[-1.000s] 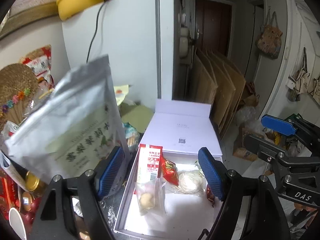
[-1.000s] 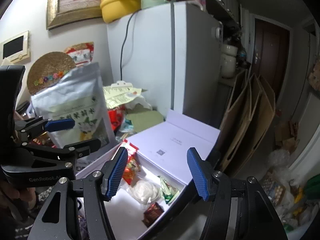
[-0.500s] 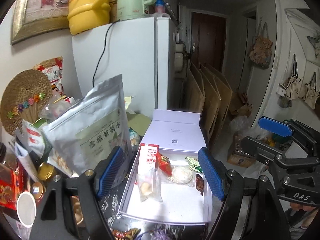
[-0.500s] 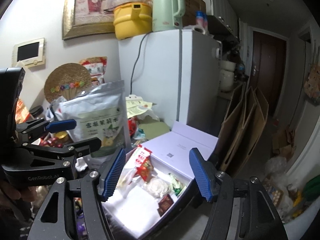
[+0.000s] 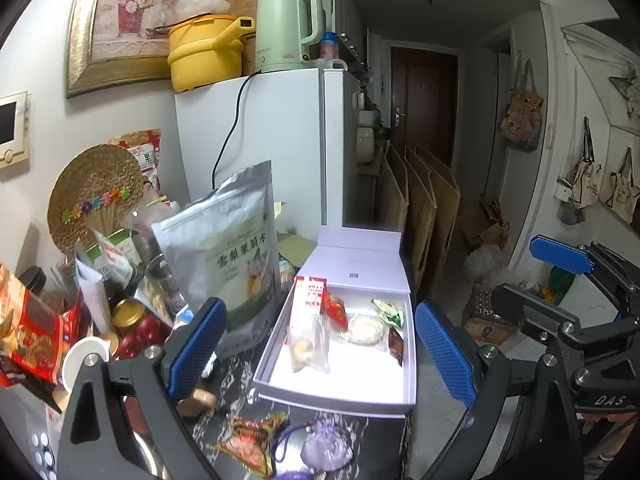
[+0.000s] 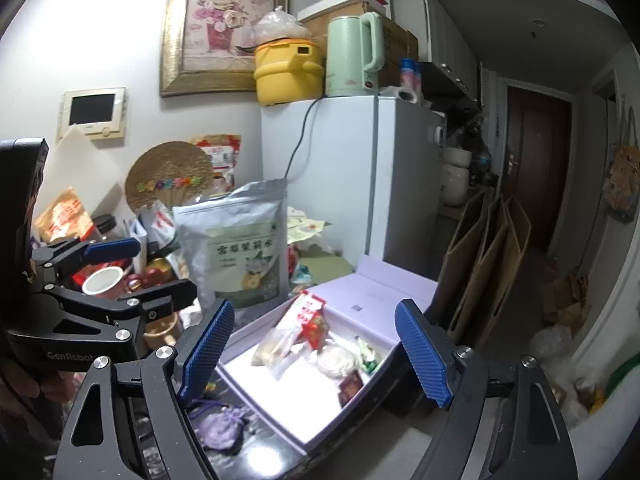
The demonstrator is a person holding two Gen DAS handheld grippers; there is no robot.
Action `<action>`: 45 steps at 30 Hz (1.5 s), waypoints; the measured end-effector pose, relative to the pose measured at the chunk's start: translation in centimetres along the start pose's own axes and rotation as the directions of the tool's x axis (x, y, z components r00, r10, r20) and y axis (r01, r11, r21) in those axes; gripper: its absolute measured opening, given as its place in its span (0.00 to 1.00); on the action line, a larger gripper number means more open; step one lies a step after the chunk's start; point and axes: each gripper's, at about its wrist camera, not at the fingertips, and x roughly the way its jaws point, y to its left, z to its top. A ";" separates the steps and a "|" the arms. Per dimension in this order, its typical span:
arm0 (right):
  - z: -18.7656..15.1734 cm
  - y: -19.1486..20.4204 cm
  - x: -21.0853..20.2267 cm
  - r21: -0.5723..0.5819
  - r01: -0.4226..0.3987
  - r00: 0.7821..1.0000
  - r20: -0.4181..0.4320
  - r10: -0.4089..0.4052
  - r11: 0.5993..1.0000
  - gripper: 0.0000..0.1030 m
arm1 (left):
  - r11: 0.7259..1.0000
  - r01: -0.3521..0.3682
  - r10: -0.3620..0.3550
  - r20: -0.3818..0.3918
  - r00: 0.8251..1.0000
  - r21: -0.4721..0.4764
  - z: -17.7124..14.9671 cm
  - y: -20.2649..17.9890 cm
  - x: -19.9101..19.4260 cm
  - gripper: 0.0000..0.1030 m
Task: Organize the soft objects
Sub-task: 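Withdraw both open tools from the box toward the counter items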
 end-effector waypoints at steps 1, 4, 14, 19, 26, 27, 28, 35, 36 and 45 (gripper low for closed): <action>-0.3 0.3 -0.3 -0.003 -0.003 1.000 -0.001 0.003 1.000 0.82 | 1.000 -0.003 0.003 0.002 1.000 0.003 -0.5 -0.1 -0.5 0.94; -1.5 1.0 -1.0 -0.007 -0.009 1.000 -0.009 0.009 1.000 0.83 | 1.000 -0.007 0.007 0.003 1.000 0.005 -1.8 -0.3 -1.5 0.94; -5.8 2.8 -1.4 0.014 -0.038 0.997 -0.061 0.038 0.999 0.83 | 1.000 -0.026 0.026 -0.049 0.998 0.000 -6.3 -0.2 -2.5 0.94; -7.9 3.6 -0.9 0.015 -0.058 0.994 -0.091 0.059 0.998 0.83 | 0.999 -0.040 0.038 -0.087 0.995 -0.014 -8.7 -0.1 -2.3 0.94; -10.4 3.6 -0.2 0.047 -0.091 0.987 -0.128 0.096 0.995 0.83 | 0.995 -0.004 -0.010 -0.154 0.988 -0.096 -11.4 1.1 -0.8 0.94; -10.9 3.6 0.0 0.048 -0.091 0.986 -0.134 0.096 0.995 0.83 | 0.995 0.002 -0.018 -0.162 0.987 -0.103 -11.8 1.1 -0.6 0.94; -11.1 3.6 0.1 0.050 -0.090 0.986 -0.138 0.097 0.995 0.83 | 0.994 0.001 -0.021 -0.178 0.984 -0.107 -12.3 1.1 -0.2 0.94; -13.6 3.2 1.6 0.070 -0.079 0.977 -0.194 0.091 0.994 0.83 | 0.993 0.021 -0.050 -0.247 0.968 -0.119 -14.9 0.7 1.9 0.94; -13.9 3.1 1.8 0.074 -0.076 0.975 -0.203 0.090 0.994 0.83 | 0.992 0.027 -0.059 -0.256 0.965 -0.125 -15.2 0.6 2.3 0.94; -16.5 1.5 3.9 0.132 -0.063 0.953 -0.285 0.098 0.989 0.83 | 0.987 0.023 -0.073 -0.317 0.946 -0.161 -16.8 0.4 6.0 0.94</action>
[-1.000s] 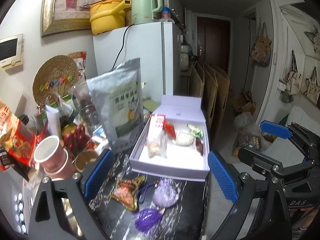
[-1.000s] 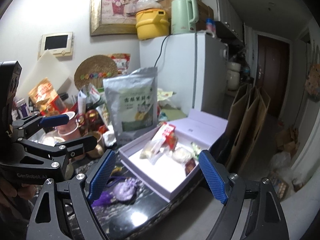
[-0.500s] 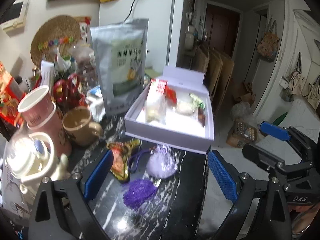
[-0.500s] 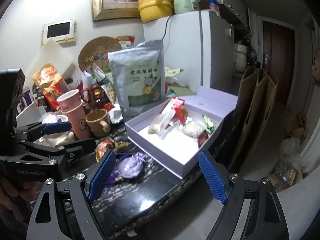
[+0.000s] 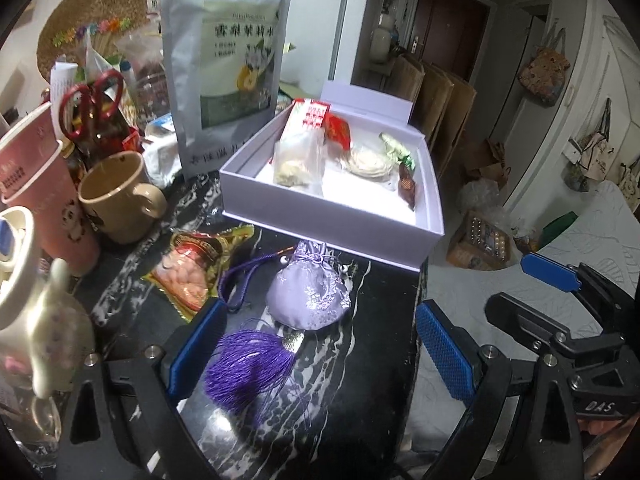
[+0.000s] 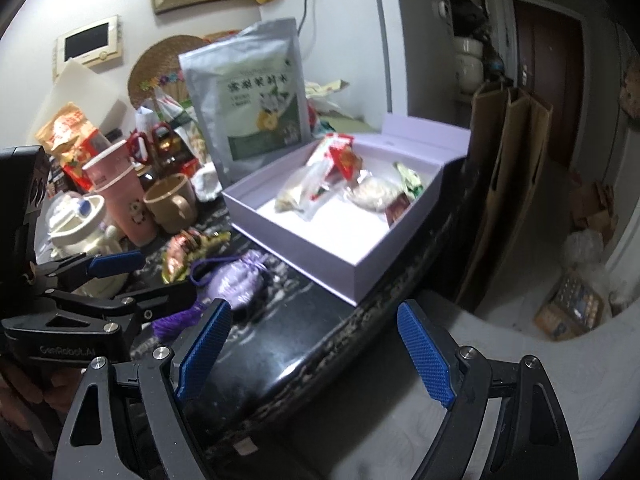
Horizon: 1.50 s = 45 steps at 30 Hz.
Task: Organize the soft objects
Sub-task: 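Withdraw both open tools from the box toward the counter items, then grasp the lavender sachet with left tool while right tool grasps the shrimp-cracker bag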
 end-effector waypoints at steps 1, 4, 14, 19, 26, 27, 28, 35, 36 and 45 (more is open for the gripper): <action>-0.1 -0.3 0.3 0.001 0.000 1.000 -0.008 0.000 1.000 0.83 | 1.000 -0.001 0.001 -0.007 1.000 -0.006 0.0 0.0 0.6 0.94; 0.0 -1.0 1.0 0.001 0.004 1.000 -0.023 -0.004 1.000 0.83 | 1.000 -0.009 0.009 -0.030 0.999 -0.016 0.0 0.0 2.5 0.94; 0.2 -2.9 3.3 0.013 0.011 0.997 -0.075 -0.010 1.000 0.83 | 0.998 -0.032 0.024 -0.134 0.991 -0.055 0.1 0.1 7.6 0.92; 0.3 -3.2 4.0 0.013 0.006 0.996 -0.088 -0.005 1.000 0.83 | 0.996 -0.061 0.052 -0.155 0.987 -0.058 -0.1 0.4 9.0 0.75; 0.4 -3.0 4.3 0.006 -0.006 0.996 -0.092 0.007 1.000 0.83 | 0.994 -0.025 0.011 -0.126 0.992 -0.105 -0.1 1.1 8.2 0.55; 0.4 -2.9 4.3 0.006 -0.008 0.996 -0.091 0.008 1.000 0.83 | 0.994 -0.028 0.016 -0.123 0.992 -0.102 -0.1 1.1 7.9 0.55; 0.4 -2.8 4.3 0.006 -0.011 0.996 -0.090 0.011 1.000 0.83 | 0.994 -0.032 0.020 -0.116 0.993 -0.100 -0.1 1.1 7.5 0.55; 0.7 -1.8 4.6 0.001 -0.056 0.995 -0.087 0.055 0.998 0.83 | 0.991 -0.070 0.066 -0.036 0.997 -0.112 -0.1 1.7 2.5 0.55; 0.7 -1.6 4.7 0.000 -0.068 0.994 -0.088 0.068 0.998 0.83 | 0.989 -0.086 0.083 -0.026 0.996 -0.120 -0.2 2.2 1.6 0.55; 1.5 2.1 6.6 -0.051 -0.184 0.978 -0.106 0.178 0.982 0.83 | 0.952 -0.225 0.228 -0.012 0.974 -0.208 -2.1 6.0 -2.3 0.55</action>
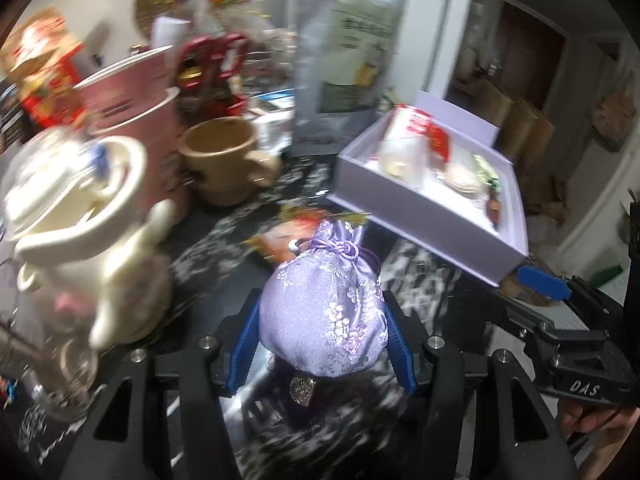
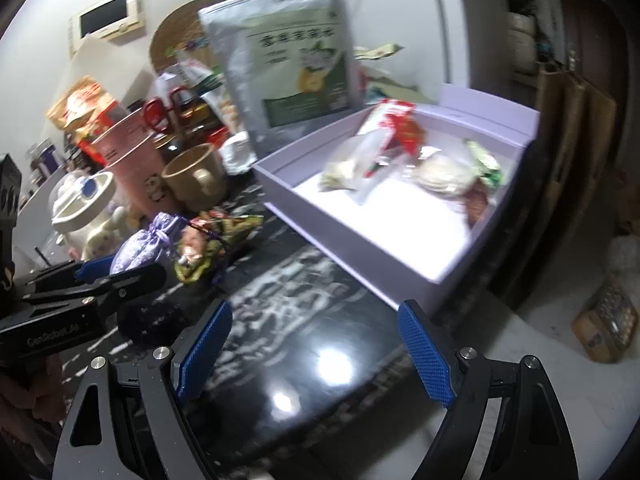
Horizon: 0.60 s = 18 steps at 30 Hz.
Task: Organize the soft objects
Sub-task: 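Grasp the lavender sachet with left tool while right tool grasps the shrimp-cracker bag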
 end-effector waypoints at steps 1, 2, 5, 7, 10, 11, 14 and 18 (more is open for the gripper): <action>0.2 0.4 0.4 -0.008 -0.012 1.000 -0.004 0.012 1.000 0.83 | 1.000 -0.012 0.012 -0.001 1.000 -0.009 -0.2 0.3 0.0 0.55; 0.4 0.7 0.9 -0.018 -0.022 1.000 -0.014 0.022 1.000 0.83 | 0.999 -0.025 0.025 -0.002 1.000 -0.021 -0.4 0.8 0.1 0.55; 1.1 2.1 2.4 -0.055 -0.051 0.998 -0.029 0.050 0.997 0.83 | 0.997 -0.055 0.054 -0.013 0.998 -0.053 -1.0 1.9 0.3 0.55; 1.6 2.9 3.2 -0.085 -0.071 0.997 -0.033 0.068 0.994 0.83 | 0.994 -0.066 0.064 -0.027 0.998 -0.083 -1.5 2.7 0.6 0.55; 2.5 4.1 4.4 -0.144 -0.098 0.995 -0.047 0.092 0.985 0.83 | 0.989 -0.085 0.081 -0.037 0.996 -0.118 -2.1 3.4 0.9 0.55; 2.9 4.6 5.0 -0.170 -0.108 0.994 -0.052 0.100 0.980 0.83 | 0.988 -0.089 0.084 -0.042 0.996 -0.126 -2.2 3.5 1.0 0.55; 3.8 5.5 6.3 -0.218 -0.127 0.991 -0.068 0.114 0.968 0.83 | 0.980 -0.104 0.093 -0.068 0.993 -0.170 -2.6 4.2 1.5 0.55; 5.1 6.8 8.8 -0.269 -0.171 0.983 -0.104 0.148 0.948 0.83 | 0.974 -0.116 0.101 -0.085 0.991 -0.195 -2.9 4.7 1.9 0.55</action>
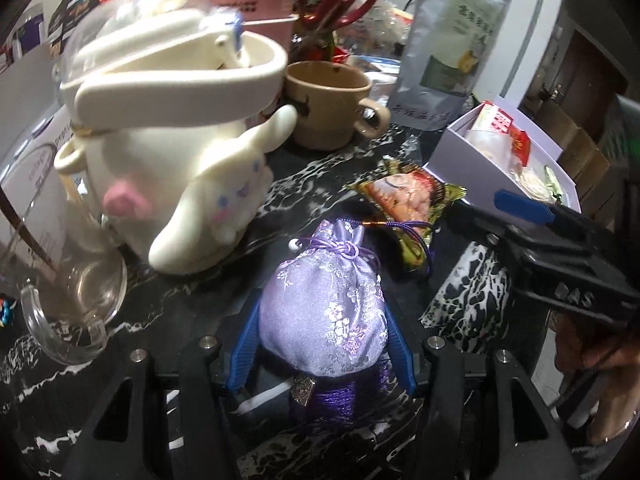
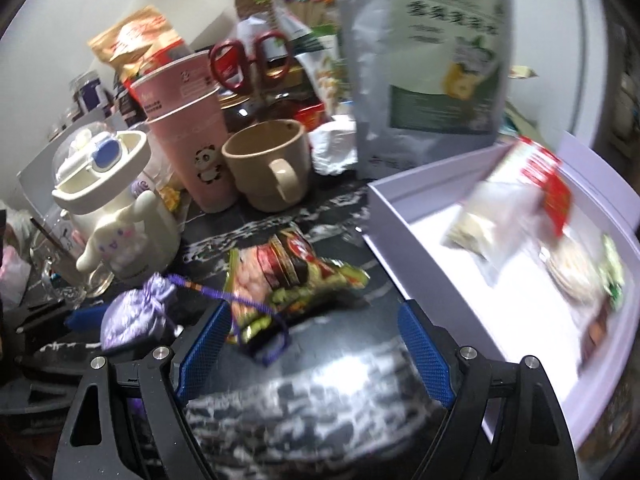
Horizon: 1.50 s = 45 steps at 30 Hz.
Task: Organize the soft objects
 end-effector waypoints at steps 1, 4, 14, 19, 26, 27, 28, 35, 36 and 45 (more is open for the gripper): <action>0.2 0.1 0.4 -0.009 -0.010 1.000 -0.005 0.009 1.000 0.83 | 1.000 -0.005 0.005 -0.005 1.000 -0.009 0.0 0.2 0.2 0.55; 1.2 0.9 2.1 -0.052 -0.043 0.999 -0.020 0.042 0.998 0.83 | 1.000 -0.021 0.021 -0.007 1.000 -0.015 0.2 0.5 0.5 0.55; 2.3 2.1 5.8 -0.098 -0.049 0.997 -0.058 0.044 0.994 0.86 | 0.999 -0.027 0.026 -0.020 0.999 -0.041 1.0 1.5 1.2 0.55; 2.2 2.9 7.6 -0.151 -0.023 0.992 -0.126 0.004 0.988 0.87 | 0.999 -0.014 0.013 -0.021 1.000 -0.038 1.1 1.4 1.3 0.55; 0.9 1.6 7.1 -0.091 0.019 0.991 -0.127 -0.031 0.996 0.51 | 1.000 -0.003 0.002 -0.024 1.000 -0.024 0.9 1.3 1.2 0.55; 0.6 1.5 6.9 -0.087 0.019 0.991 -0.128 -0.030 0.996 0.51 | 1.000 0.002 -0.002 -0.023 1.000 -0.021 0.7 1.4 1.0 0.55; 0.3 1.4 6.6 -0.084 0.022 0.991 -0.128 -0.033 0.996 0.49 | 1.000 0.005 -0.005 -0.022 1.000 -0.018 0.7 1.2 0.9 0.55; -2.5 0.5 3.8 -0.003 0.051 0.990 -0.131 -0.051 0.999 0.48 | 0.999 0.038 -0.037 -0.028 0.999 0.007 0.1 0.4 0.6 0.55; -2.8 0.4 3.5 0.004 0.057 0.990 -0.130 -0.056 0.998 0.48 | 0.999 0.043 -0.042 -0.030 0.999 0.010 0.1 0.3 0.6 0.55; -6.5 -0.5 -1.0 0.096 0.116 0.987 -0.120 -0.105 0.989 0.48 | 0.993 0.088 -0.086 -0.037 0.996 0.073 -0.9 -1.9 -0.1 0.55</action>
